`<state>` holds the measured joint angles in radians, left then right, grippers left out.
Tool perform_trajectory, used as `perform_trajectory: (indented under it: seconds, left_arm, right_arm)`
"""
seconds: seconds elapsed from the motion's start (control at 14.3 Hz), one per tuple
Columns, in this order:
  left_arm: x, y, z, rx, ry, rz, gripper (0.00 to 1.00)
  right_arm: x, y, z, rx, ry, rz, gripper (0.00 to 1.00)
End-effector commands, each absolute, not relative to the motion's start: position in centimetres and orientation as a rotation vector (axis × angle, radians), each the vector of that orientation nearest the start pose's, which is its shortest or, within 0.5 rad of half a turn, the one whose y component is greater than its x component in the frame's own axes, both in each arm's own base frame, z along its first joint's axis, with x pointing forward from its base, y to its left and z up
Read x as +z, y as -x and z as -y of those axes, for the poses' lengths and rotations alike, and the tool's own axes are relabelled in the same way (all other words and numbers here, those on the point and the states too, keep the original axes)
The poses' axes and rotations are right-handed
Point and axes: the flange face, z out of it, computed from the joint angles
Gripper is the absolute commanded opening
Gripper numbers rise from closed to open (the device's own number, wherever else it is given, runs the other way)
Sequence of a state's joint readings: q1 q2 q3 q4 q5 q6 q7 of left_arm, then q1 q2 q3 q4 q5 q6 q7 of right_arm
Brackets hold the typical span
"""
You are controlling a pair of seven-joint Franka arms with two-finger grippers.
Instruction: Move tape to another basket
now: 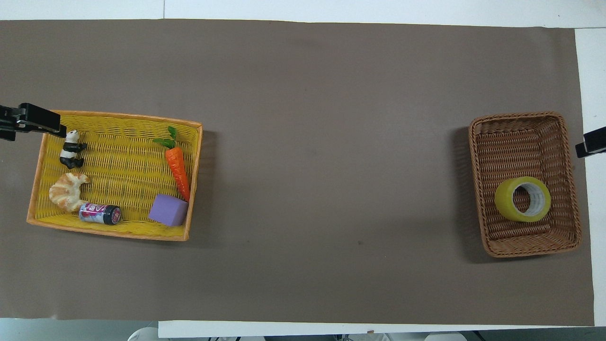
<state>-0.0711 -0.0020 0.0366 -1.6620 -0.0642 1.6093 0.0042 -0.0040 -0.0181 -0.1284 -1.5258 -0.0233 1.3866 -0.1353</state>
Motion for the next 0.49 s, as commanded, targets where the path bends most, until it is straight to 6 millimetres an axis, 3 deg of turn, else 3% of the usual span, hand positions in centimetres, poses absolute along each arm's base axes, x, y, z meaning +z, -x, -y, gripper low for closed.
perform_trajectory:
  seconds: [0.0, 0.42]
  left_arm:
    - [59.9, -54.7, 3.1, 0.088, 3.218, -0.082, 1.0]
    - [60.3, -54.2, 4.6, 0.093, 3.179, -0.14, 1.0]
  right_arm:
    - [64.0, -51.9, 7.4, 0.19, 3.146, -0.063, 1.0]
    - [64.0, -52.0, 7.2, 0.19, 3.148, -0.058, 1.0]
